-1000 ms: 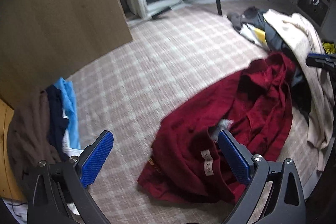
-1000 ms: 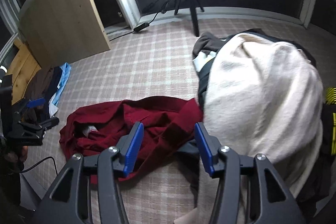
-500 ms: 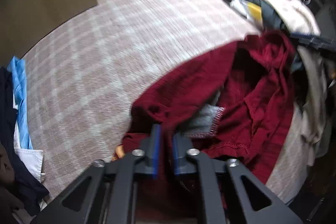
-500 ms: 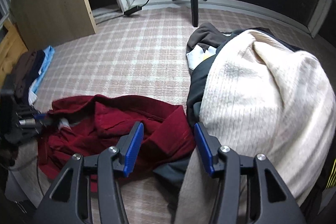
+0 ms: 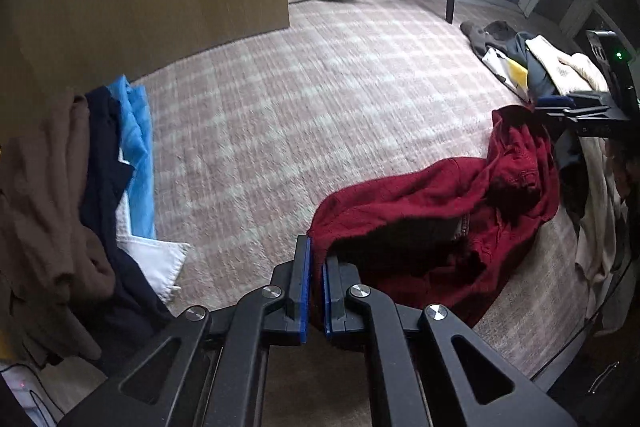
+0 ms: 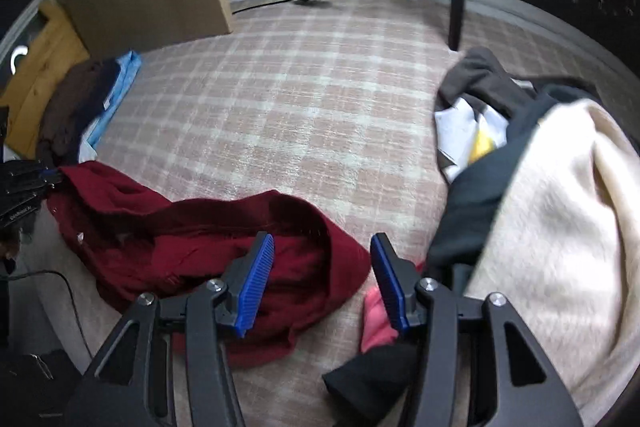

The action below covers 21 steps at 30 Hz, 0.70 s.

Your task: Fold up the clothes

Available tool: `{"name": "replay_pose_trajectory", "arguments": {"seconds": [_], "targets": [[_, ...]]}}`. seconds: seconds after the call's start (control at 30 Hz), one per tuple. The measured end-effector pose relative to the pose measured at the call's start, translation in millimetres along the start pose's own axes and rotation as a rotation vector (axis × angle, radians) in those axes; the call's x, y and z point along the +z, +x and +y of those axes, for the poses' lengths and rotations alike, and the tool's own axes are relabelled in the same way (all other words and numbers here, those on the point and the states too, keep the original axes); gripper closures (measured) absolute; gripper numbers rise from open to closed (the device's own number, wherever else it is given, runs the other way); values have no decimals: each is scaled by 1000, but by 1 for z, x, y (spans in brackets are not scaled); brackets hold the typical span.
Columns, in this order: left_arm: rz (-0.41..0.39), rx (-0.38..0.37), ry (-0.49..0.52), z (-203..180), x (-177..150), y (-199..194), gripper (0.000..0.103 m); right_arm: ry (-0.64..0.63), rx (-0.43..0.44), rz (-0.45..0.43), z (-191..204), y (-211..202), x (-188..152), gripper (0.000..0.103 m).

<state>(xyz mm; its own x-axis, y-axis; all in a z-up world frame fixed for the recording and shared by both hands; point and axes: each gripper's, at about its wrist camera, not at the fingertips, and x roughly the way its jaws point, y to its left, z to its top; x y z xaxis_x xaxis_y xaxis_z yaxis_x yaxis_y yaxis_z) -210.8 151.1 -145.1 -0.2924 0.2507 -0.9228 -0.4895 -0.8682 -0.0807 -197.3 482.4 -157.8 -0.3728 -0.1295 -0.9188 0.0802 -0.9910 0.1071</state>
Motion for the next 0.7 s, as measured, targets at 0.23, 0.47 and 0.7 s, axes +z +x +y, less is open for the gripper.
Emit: {"name": "replay_pose_trajectory", "arguments": {"seconds": [0.23, 0.47, 0.7], "targets": [[21, 62, 0, 9, 5, 2, 75, -256, -23, 69, 29, 33, 26, 53], [22, 33, -73, 11, -13, -20, 61, -434, 50, 180, 56, 60, 30, 53], [121, -128, -268, -22, -29, -1, 52, -387, 80, 115, 58, 47, 25, 94]]}}
